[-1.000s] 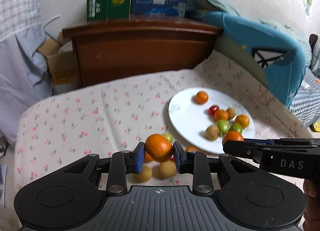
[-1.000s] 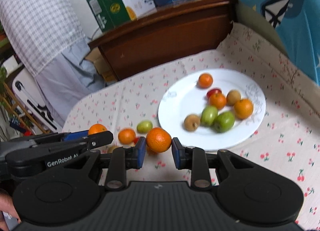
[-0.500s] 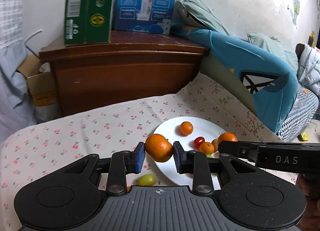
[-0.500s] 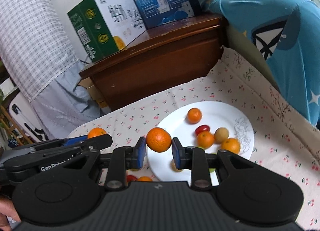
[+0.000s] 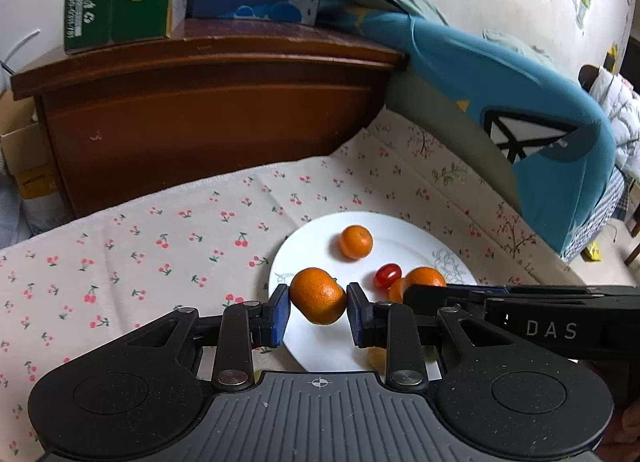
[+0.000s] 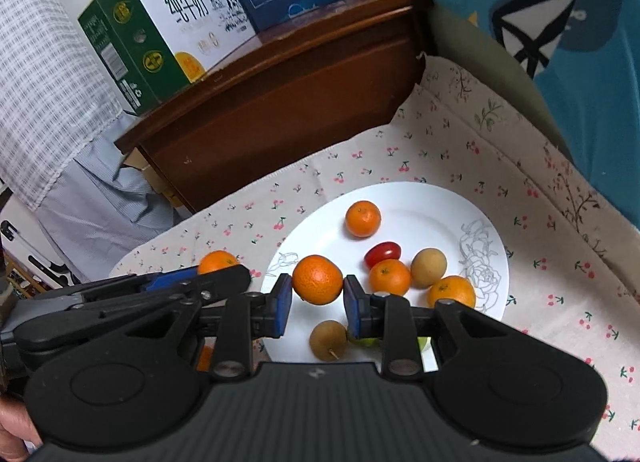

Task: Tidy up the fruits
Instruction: 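Carry both held mandarins over the white plate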

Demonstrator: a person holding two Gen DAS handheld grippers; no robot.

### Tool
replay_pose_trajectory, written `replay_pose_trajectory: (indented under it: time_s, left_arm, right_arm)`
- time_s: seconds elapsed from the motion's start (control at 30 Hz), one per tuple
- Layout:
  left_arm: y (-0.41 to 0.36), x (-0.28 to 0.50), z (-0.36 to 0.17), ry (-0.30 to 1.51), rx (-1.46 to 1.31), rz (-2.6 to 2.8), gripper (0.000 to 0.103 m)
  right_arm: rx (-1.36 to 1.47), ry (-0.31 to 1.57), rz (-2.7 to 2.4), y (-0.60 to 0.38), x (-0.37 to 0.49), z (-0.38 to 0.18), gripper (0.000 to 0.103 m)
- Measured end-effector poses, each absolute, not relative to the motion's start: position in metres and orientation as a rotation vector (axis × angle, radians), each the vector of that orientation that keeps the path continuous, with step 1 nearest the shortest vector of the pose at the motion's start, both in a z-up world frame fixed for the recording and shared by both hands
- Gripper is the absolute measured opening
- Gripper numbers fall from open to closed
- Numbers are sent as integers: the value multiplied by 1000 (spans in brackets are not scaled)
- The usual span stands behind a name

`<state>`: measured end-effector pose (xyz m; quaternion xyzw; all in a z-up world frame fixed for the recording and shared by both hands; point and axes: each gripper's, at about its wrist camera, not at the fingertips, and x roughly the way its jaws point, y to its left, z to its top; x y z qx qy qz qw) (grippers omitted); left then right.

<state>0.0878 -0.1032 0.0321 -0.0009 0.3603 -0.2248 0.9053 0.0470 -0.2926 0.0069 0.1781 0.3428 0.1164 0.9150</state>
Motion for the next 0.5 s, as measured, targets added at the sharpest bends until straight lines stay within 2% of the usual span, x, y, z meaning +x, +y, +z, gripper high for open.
replay_pose_trajectory:
  time_s: [0.5]
  left_arm:
    - [-113, 99, 17, 801, 12, -438, 29]
  right_arm:
    - [370, 734, 188, -295, 63, -5, 29]
